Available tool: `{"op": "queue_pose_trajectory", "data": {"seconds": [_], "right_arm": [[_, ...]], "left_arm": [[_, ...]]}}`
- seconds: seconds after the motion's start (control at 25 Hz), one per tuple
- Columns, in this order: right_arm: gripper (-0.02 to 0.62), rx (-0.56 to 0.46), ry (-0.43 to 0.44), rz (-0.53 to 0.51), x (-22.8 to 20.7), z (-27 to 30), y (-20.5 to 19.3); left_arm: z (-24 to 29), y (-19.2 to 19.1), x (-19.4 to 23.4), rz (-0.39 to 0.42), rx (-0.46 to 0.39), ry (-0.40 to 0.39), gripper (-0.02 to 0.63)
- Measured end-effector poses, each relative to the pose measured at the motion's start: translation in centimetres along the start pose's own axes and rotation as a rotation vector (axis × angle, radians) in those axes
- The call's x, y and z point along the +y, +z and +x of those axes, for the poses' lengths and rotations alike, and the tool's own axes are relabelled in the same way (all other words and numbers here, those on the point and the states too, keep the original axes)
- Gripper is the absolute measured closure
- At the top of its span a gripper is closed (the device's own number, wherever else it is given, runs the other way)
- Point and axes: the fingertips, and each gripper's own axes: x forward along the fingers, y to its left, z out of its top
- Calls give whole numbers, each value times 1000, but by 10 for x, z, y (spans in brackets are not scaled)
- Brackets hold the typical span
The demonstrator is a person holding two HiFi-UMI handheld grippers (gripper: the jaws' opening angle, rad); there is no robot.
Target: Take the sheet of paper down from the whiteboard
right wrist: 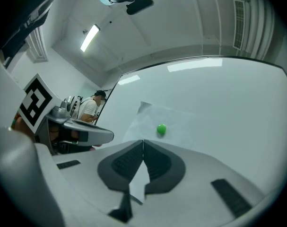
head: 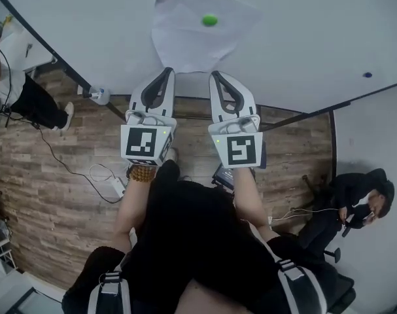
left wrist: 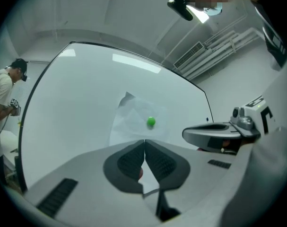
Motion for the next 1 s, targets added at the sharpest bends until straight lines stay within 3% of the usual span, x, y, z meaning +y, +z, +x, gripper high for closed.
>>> {"op": "queue_pose_trajectory", "data": {"seconds": [0.2, 0.52, 0.64, 0.8, 1.0], "right_arm": [[594, 6, -27, -39, -2, 26, -3], [594, 20, -157, -91, -18, 41, -2], [594, 10, -182, -95, -20, 53, -1], [594, 25, -195, -94, -26, 51, -1], [594, 4, -174, -131, -22, 69, 6]], "left_arm": [[18, -8, 6, 15, -12, -95, 594], [31, 2, 10, -27, -63, -231, 594], [37, -3, 22, -4, -59, -245, 594], [36, -10, 23, -67, -43, -254, 594], [41, -18, 43, -53, -49, -283, 594]]}}
